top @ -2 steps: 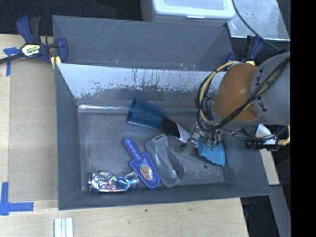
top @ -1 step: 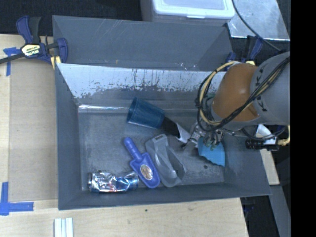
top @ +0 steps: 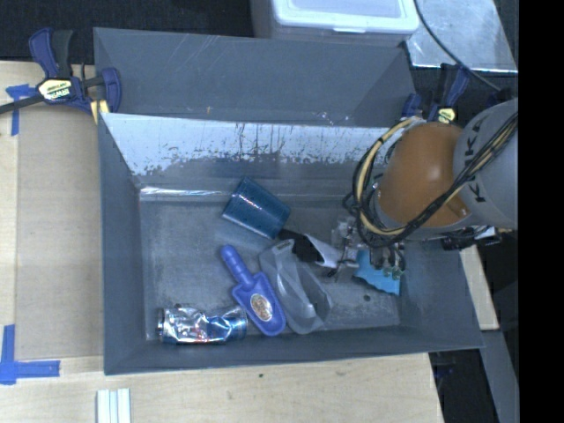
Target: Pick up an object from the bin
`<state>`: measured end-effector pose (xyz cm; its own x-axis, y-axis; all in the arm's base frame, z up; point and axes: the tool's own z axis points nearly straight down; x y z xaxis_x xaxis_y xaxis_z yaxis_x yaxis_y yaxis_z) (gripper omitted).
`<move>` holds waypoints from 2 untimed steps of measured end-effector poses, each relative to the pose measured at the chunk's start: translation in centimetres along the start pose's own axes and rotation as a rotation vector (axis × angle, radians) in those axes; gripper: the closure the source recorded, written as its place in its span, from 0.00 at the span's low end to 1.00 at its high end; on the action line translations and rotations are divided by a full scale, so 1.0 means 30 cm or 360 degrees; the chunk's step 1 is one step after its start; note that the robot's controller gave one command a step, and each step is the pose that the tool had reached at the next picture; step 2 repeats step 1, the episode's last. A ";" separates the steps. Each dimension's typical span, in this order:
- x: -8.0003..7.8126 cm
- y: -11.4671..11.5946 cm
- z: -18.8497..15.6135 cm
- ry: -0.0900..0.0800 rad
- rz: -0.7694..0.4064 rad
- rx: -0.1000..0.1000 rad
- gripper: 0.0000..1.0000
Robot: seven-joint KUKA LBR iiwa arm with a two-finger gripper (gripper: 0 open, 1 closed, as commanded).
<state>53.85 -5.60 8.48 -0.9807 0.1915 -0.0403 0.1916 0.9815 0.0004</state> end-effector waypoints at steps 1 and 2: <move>-0.023 -0.042 -0.353 0.0029 0.0263 0.0002 1.00; -0.023 -0.042 -0.353 0.0029 0.0263 0.0002 1.00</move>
Offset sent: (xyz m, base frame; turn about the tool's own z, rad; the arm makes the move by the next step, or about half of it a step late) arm 0.0030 -0.0066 0.0212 0.0761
